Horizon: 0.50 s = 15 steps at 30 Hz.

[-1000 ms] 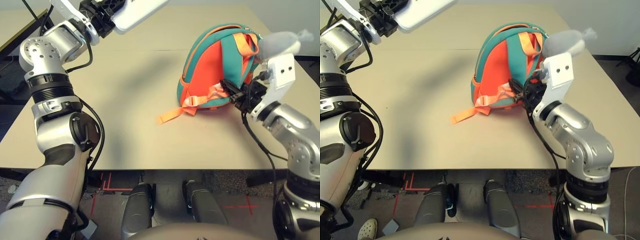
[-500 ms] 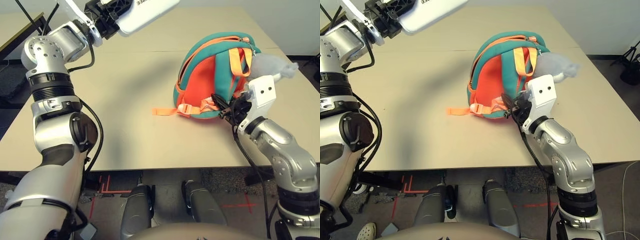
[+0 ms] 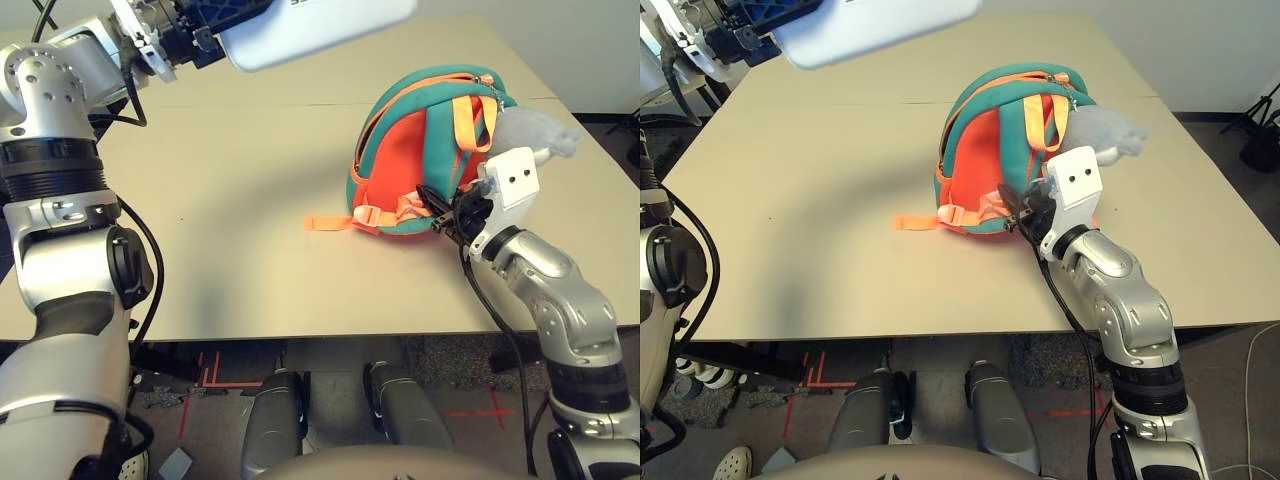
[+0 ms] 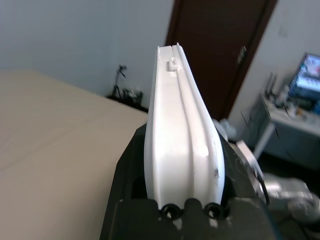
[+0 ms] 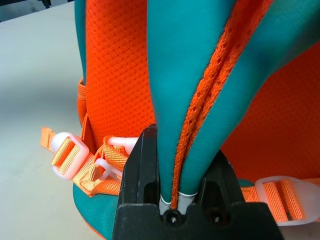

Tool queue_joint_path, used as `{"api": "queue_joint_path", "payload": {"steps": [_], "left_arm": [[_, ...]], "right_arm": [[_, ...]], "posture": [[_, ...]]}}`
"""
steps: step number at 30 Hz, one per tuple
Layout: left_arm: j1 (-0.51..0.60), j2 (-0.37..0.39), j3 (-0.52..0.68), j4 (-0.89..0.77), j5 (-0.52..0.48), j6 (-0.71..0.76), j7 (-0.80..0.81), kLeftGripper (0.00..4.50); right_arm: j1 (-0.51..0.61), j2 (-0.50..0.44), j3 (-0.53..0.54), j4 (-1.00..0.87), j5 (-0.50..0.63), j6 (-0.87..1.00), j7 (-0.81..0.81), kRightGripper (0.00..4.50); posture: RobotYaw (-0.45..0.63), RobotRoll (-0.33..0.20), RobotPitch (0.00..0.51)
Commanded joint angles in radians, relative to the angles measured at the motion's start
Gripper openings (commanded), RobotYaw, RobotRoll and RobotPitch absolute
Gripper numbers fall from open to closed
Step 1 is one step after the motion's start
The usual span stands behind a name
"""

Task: Put the pencil case into the backpack and zip it.

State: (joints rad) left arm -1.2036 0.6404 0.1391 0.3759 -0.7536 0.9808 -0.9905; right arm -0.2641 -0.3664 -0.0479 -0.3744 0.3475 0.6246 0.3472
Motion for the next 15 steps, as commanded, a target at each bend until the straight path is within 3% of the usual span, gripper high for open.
{"api": "queue_joint_path", "payload": {"steps": [1,15], "left_arm": [[0.005,0.002,-0.046,0.008,0.061,-0.051,-0.033,1.19],[0.033,-0.029,-0.172,0.018,0.199,-0.122,-0.104,1.19]], "right_arm": [[-0.010,-0.001,0.026,0.031,-0.013,-0.003,0.015,0.63],[-0.032,0.011,0.028,0.045,-0.024,-0.008,0.023,0.63]], "posture": [[-0.23,0.000,0.091],[-0.24,0.000,0.090]]}}
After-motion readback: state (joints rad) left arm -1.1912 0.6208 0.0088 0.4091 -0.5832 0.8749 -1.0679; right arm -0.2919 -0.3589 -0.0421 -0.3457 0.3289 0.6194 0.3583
